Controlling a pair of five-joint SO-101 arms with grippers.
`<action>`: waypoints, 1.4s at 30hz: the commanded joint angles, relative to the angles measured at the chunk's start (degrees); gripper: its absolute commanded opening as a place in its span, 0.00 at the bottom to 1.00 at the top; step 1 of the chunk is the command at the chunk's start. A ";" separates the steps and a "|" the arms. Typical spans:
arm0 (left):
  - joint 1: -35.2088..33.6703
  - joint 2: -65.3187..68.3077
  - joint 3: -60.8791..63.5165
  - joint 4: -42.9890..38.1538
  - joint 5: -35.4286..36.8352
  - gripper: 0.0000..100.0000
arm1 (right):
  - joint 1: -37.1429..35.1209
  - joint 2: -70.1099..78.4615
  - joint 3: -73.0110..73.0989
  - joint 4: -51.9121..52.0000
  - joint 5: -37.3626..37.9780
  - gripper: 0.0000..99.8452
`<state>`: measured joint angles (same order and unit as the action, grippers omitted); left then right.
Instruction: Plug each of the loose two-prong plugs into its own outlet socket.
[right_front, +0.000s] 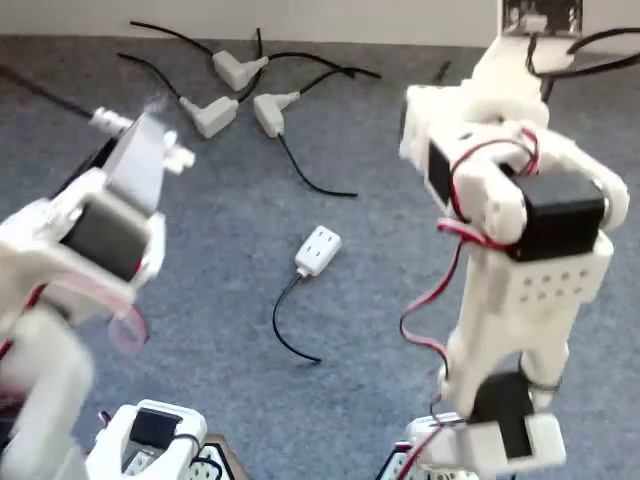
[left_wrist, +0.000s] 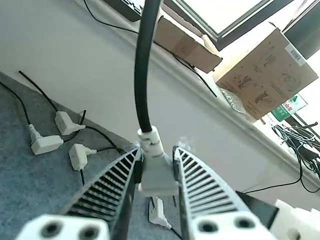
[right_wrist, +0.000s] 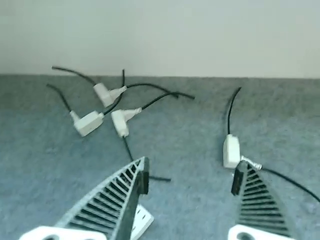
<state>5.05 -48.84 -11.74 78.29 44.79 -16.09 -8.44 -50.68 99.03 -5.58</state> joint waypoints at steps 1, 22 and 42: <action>-0.48 -10.59 29.05 -29.71 0.18 0.01 | -2.42 -7.43 7.78 2.15 -0.70 0.27; 0.04 -55.34 96.48 -91.43 27.52 0.01 | -25.80 -15.16 22.29 0.22 -1.14 0.02; 1.45 -54.29 100.00 -88.44 36.66 0.01 | -32.04 6.55 2.77 -0.31 3.34 0.01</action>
<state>6.90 -103.08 88.22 -10.42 81.01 -49.05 -4.40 -41.27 98.77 -4.53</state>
